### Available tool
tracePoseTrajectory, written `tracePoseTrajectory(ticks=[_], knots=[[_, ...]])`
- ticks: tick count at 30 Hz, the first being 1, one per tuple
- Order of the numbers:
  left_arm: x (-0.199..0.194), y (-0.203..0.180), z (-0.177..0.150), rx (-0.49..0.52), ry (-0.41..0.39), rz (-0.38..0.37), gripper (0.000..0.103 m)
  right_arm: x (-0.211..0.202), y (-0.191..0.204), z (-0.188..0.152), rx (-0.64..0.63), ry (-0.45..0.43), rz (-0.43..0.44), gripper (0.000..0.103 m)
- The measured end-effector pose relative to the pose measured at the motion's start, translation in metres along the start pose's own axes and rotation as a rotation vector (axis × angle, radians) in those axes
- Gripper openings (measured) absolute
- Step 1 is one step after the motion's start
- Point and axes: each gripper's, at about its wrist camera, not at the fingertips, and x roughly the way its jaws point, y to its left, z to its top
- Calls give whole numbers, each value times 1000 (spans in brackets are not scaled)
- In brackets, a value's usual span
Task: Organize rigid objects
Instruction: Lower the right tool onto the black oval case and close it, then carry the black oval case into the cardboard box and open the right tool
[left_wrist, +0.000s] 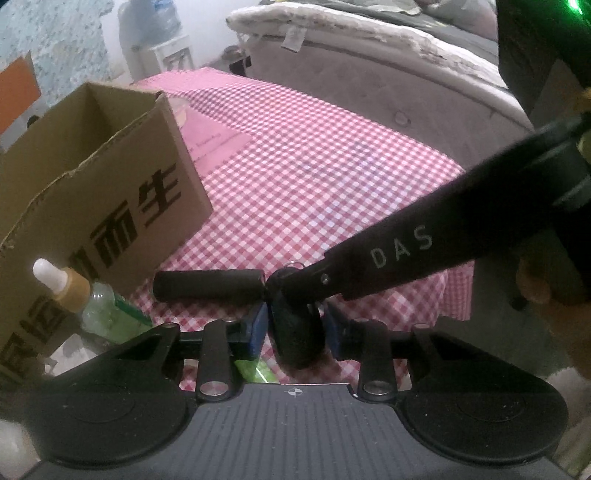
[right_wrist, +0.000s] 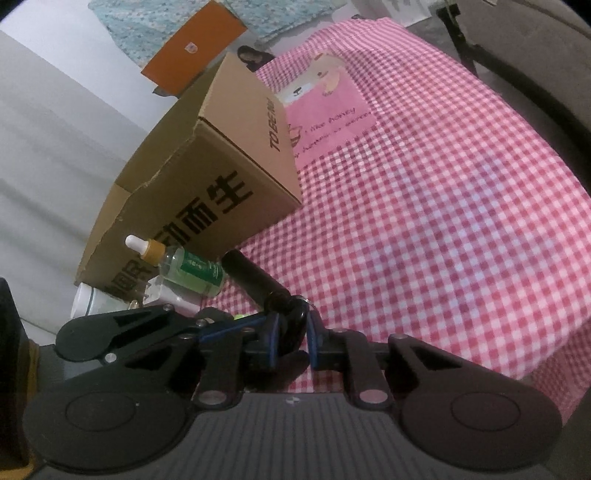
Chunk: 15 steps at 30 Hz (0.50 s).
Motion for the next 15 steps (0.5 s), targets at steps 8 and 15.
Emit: tracePoseTrajectory(ticks=[8,15], knots=[[0,7,2,-43,6,10,21,2,2,4,-3,2,60,17],[-1,10,4,-62,-5,24,19,5,1,6,30,1,64,20]])
